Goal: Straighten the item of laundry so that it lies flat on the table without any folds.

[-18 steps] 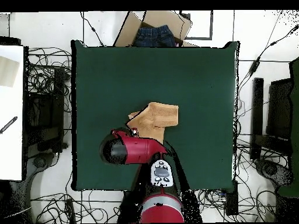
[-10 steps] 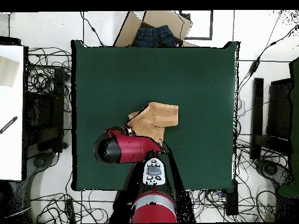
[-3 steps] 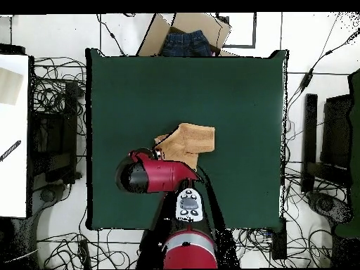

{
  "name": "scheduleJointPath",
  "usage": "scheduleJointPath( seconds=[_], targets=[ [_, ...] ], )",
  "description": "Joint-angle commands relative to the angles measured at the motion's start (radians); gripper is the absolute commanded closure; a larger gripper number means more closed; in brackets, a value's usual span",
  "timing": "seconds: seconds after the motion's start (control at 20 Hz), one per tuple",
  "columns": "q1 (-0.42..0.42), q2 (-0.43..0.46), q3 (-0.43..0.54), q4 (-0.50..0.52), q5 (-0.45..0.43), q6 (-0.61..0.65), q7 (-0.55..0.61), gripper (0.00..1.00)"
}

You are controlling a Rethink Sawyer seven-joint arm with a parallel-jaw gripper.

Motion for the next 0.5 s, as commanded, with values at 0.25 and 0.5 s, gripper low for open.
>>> scheduleJointPath(
  seconds=[0.25, 0.5],
  targets=[
    [-0.084, 0.074, 0.109, -0.056, 0.001, 0.064, 0.106, 0.00],
    [-0.127, 0.098, 0.138, -0.028, -0.028, 0.018, 0.099, 0.00]
  ],
)
